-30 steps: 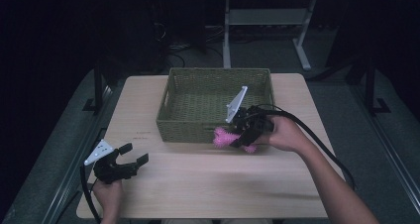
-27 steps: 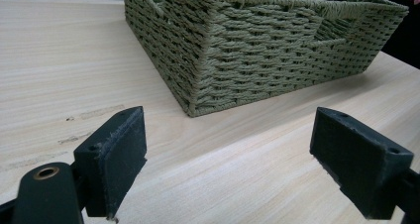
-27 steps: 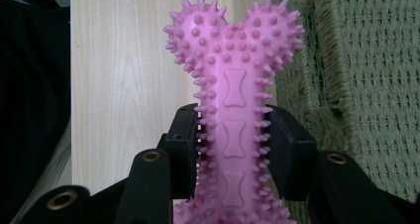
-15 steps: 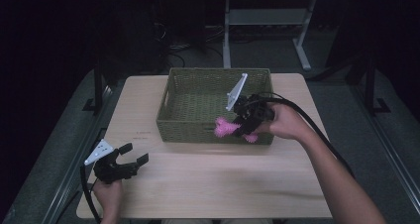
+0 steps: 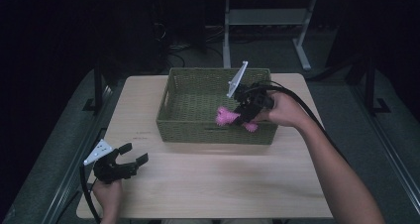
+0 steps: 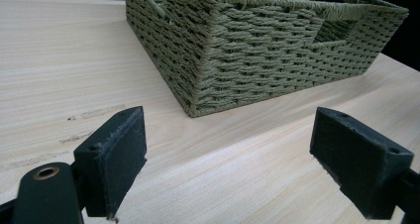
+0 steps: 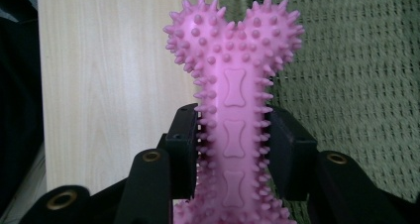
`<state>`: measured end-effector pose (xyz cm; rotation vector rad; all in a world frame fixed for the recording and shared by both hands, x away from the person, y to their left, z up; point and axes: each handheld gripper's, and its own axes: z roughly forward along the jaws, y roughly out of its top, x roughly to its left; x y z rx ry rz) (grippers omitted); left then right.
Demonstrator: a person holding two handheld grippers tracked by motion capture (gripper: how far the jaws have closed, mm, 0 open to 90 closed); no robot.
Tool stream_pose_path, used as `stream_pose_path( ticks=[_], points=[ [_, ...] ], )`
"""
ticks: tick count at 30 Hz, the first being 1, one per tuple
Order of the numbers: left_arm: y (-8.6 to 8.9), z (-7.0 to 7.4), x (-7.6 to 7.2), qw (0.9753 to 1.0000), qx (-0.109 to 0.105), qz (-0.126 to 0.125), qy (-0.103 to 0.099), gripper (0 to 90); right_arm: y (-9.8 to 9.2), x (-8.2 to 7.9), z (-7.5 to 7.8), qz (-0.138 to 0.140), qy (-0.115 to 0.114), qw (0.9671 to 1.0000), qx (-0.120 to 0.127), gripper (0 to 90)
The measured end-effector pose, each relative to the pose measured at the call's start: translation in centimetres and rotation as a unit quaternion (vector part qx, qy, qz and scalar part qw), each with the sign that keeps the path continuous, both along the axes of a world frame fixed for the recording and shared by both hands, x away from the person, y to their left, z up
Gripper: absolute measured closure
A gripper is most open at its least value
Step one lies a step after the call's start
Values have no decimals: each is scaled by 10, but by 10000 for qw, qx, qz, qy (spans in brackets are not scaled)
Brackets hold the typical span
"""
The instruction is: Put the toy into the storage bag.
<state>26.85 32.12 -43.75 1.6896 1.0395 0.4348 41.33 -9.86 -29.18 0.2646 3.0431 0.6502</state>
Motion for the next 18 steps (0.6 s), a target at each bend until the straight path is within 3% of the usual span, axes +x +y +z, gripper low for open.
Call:
stream_pose_path(
  ticks=[18],
  points=[
    [0, 0, 0, 10000, 12, 1, 11, 139, -2, 30, 3, -168, 80, 9998, 1, 584]
  ],
)
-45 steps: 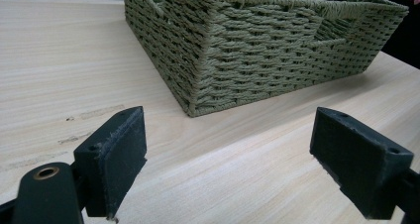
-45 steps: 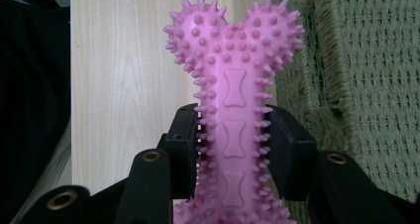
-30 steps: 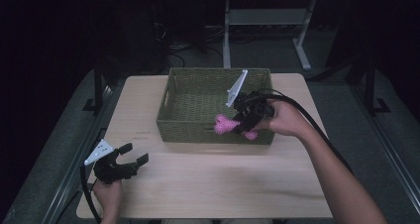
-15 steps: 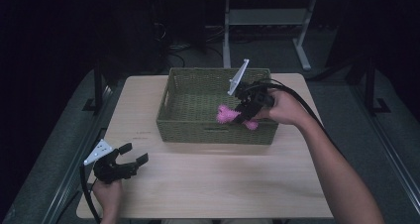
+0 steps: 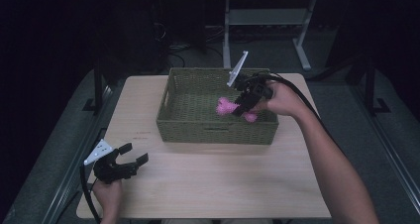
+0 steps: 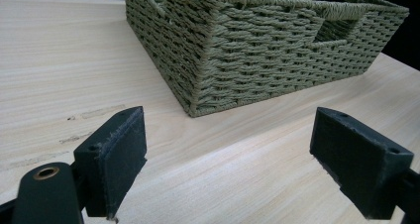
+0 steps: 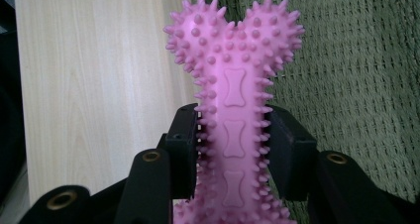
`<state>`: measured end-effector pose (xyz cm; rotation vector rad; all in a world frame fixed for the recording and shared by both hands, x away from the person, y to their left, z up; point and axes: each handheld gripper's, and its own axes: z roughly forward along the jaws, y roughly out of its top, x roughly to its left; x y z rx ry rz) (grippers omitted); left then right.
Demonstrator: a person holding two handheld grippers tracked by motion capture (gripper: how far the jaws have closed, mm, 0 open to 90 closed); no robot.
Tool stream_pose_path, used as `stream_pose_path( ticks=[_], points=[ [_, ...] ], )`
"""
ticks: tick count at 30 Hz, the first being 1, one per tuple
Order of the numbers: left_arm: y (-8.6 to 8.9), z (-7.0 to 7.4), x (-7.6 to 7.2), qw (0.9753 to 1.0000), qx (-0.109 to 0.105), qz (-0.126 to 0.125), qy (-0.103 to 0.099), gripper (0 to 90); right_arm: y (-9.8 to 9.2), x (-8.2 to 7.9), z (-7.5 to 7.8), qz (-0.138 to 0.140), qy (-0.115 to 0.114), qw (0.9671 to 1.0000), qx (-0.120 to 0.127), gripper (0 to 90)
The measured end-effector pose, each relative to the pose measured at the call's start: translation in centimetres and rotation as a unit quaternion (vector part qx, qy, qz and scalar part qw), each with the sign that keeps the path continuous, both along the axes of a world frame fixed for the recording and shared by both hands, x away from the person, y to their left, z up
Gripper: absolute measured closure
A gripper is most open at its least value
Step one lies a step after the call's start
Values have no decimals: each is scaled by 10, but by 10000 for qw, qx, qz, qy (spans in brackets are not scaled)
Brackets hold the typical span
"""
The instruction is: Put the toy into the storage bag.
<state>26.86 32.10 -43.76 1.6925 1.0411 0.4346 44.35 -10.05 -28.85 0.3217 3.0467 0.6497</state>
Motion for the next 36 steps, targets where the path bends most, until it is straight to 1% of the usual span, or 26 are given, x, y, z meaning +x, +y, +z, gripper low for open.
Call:
stream_pose_path(
  ticks=[3, 10, 16, 28, 29, 33, 36],
  points=[
    [0, 0, 0, 10000, 1, -10, 2, 139, 0, 4, -1, -13, -9, 10000, -51, 584],
    [-1, 0, 0, 10000, -5, -16, 0, 139, 0, 13, -2, -78, -9, 10000, -49, 583],
    [0, 0, 0, 10000, 1, -12, 3, 139, -1, 21, -5, -148, 45, 9998, -85, 584],
    [0, 0, 0, 10000, -4, -15, 5, 139, -3, 36, -15, -288, 119, 9994, -151, 583],
    [0, 0, 0, 10000, -5, -13, 6, 139, -4, 37, -16, -272, 101, 9995, -145, 584],
    [0, 0, 0, 10000, -8, -12, 4, 139, -3, 41, -19, -329, 142, 9992, -171, 583],
    [0, 0, 0, 10000, -10, -8, 0, 139, -2, 44, -24, -316, 165, 9992, -195, 583]
  ],
)
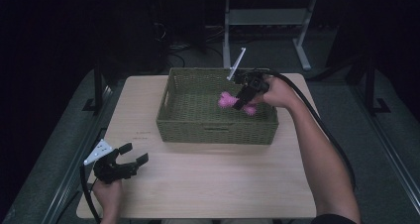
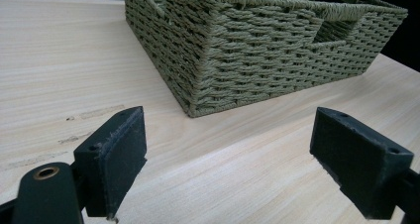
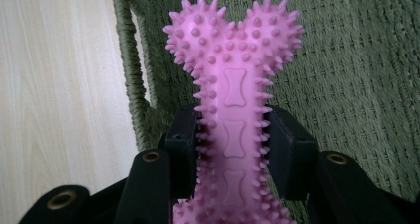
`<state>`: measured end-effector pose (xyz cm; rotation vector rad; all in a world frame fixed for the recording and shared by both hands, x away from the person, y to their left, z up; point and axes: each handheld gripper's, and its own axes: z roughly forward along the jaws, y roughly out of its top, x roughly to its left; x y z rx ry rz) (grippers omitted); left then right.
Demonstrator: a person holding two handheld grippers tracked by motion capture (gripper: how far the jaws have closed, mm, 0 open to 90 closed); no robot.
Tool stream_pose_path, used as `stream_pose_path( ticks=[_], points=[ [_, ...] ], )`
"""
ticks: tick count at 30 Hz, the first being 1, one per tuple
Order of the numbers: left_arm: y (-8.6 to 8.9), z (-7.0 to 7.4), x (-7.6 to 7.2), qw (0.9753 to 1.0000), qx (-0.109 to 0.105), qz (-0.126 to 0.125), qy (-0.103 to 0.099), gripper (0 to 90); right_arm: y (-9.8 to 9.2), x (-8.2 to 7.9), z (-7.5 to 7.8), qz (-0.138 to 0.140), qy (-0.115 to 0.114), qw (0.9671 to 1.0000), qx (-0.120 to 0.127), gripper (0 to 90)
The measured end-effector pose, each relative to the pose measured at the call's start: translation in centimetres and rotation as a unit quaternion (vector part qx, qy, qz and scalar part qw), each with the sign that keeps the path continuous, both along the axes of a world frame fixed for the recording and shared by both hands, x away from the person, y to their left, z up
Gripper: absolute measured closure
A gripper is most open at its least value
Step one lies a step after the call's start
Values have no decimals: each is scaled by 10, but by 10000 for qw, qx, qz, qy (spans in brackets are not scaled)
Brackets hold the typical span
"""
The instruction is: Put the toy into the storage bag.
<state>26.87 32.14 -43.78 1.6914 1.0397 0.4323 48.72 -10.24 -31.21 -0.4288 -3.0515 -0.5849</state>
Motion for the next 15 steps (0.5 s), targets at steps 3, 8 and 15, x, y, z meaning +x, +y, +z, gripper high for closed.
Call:
stream_pose_path(
  ticks=[3, 8, 15],
  points=[
    [0, 0, 0, 10000, -8, -1, -3, 139, 2, 2, -4, 13, 31, 10000, -49, 583],
    [0, 0, 0, 10000, -17, -5, -8, 139, 4, 3, -11, 44, 55, 9999, -79, 583],
    [0, 0, 0, 10000, -22, -6, -11, 139, 6, 4, -21, 17, 132, 9999, -89, 583]
  ],
)
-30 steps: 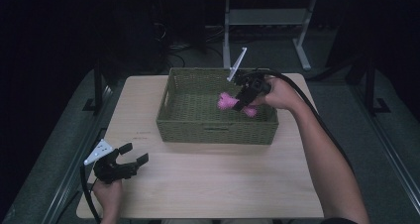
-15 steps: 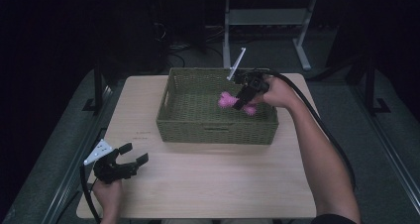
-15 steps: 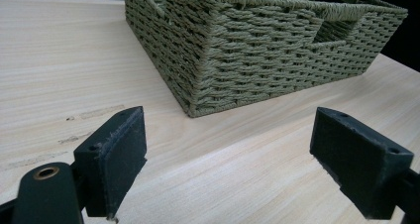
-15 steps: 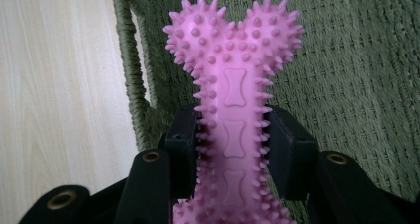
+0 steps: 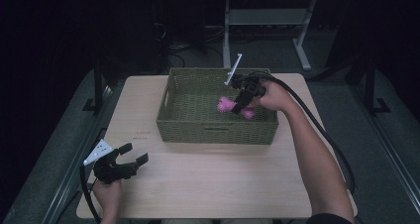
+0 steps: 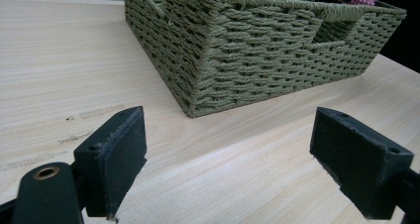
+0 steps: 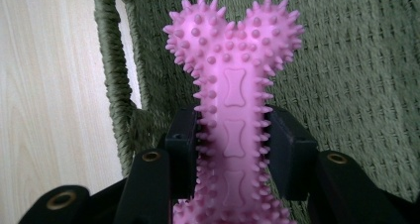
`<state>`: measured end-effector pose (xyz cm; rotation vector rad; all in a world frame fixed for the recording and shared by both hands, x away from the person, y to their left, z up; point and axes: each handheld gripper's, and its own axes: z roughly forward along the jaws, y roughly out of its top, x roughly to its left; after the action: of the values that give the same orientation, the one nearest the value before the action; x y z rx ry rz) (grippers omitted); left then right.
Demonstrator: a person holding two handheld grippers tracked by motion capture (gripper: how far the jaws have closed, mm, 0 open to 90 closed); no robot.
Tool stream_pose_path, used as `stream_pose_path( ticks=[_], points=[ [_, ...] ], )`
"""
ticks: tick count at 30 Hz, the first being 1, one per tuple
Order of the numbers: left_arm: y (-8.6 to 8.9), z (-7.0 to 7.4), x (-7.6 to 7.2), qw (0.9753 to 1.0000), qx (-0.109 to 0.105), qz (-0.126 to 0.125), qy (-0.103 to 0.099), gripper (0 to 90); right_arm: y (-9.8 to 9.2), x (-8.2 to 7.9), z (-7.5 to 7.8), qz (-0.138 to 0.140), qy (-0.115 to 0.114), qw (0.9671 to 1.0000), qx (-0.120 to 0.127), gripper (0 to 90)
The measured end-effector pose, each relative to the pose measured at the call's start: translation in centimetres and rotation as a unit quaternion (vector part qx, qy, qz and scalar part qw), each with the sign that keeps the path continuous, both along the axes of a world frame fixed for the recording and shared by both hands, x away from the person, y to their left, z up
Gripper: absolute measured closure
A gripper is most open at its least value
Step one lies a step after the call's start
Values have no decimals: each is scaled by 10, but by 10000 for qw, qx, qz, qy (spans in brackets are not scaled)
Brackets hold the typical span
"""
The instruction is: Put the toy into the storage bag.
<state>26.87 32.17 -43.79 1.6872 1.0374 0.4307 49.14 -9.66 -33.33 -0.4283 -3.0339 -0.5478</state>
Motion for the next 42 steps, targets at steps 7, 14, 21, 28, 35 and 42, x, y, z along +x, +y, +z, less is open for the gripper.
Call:
stream_pose_path(
  ticks=[7, 14, 21, 28, 35, 42],
  points=[
    [0, 0, 0, 10000, 5, -7, 8, 139, 2, 1, -10, 27, 70, 10000, -9, 582],
    [0, 0, 0, 10000, -10, -1, 4, 139, 2, 1, -17, -9, 99, 9999, -20, 582],
    [0, 0, 0, 10000, 6, -8, 13, 138, 0, 2, -24, -35, 118, 9999, -35, 581],
    [-1, 0, 0, 10000, -14, 0, 8, 139, 1, 2, -28, -33, 137, 9999, -55, 581],
    [0, 0, 0, 10000, -6, -11, 7, 139, 1, 2, -35, -42, 202, 9998, -34, 581],
    [0, 0, 0, 10000, -23, -2, 16, 139, 1, 3, -41, -84, 267, 9996, -27, 580]
  ],
)
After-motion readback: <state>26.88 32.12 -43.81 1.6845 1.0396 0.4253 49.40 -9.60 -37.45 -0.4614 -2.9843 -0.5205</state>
